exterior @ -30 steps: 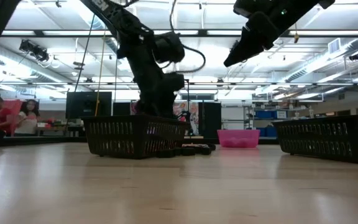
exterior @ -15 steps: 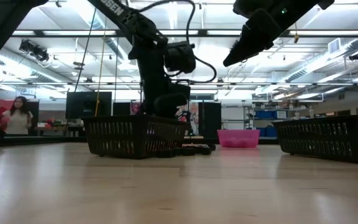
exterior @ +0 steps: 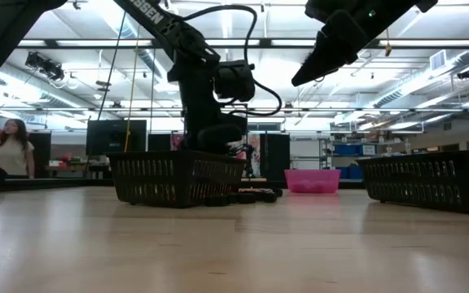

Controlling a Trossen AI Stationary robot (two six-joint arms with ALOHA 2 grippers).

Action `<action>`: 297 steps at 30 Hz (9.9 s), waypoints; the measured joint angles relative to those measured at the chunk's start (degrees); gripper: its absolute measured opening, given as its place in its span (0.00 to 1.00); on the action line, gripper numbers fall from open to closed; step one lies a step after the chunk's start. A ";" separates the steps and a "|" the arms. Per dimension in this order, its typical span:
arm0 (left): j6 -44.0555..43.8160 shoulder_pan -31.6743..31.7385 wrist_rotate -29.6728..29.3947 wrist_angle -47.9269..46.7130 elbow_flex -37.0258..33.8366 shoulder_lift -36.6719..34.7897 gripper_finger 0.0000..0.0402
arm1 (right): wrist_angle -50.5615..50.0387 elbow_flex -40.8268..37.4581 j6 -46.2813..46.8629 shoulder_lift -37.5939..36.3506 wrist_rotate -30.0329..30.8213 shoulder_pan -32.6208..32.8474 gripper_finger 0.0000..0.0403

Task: Sort Halloween decoration
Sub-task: Put the orange pumpkin toy into the left black bin

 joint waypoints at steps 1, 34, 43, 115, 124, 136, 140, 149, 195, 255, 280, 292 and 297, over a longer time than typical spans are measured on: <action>0.37 0.00 0.00 -1.79 0.39 0.00 0.50 | 0.02 0.00 -0.02 0.00 0.01 0.00 0.39; 3.38 3.72 -3.77 7.06 -26.46 -19.76 0.50 | 0.81 0.00 -0.02 0.00 -0.01 -0.33 0.39; 3.07 4.21 -1.74 7.15 -26.52 -19.76 0.49 | 0.69 0.00 -0.01 0.00 -0.01 -0.33 0.39; 11.43 3.09 1.72 -2.53 -16.60 -15.74 0.20 | 0.35 -0.02 -0.15 0.00 -1.35 -0.31 0.39; 17.05 3.28 1.73 2.76 -19.79 -15.74 0.37 | 0.37 -0.02 0.00 0.00 -1.35 -0.33 0.39; 19.70 4.25 4.24 5.83 -19.83 -13.90 0.40 | 0.37 -0.02 0.04 0.00 -1.35 -0.31 0.39; 19.48 4.46 4.10 6.08 -19.62 -12.05 0.38 | 0.42 -0.02 0.06 0.00 -1.35 -0.33 0.39; 18.15 4.48 4.01 4.13 -19.51 -11.61 0.25 | 0.39 -0.02 0.07 0.00 -1.48 -0.31 0.39; 14.93 2.89 11.57 -32.02 7.91 -15.34 0.16 | 0.17 -0.02 -0.03 0.00 -1.52 -0.31 0.39; -2.94 1.29 12.18 -12.32 13.10 1.80 0.43 | 3.59 -10.29 -1.85 -9.83 0.00 -3.89 0.39; 3.48 -4.43 0.51 -3.62 12.25 4.00 0.43 | 5.22 -11.41 -1.35 -11.37 -4.58 -6.08 0.39; 12.97 -6.31 -1.01 -1.08 8.23 4.07 0.43 | 5.99 -11.41 -0.40 -11.37 -6.80 -5.97 0.39; 15.86 -7.44 -0.94 -1.35 8.19 4.07 0.43 | 5.99 -11.41 -0.32 -11.37 -6.86 -5.97 0.39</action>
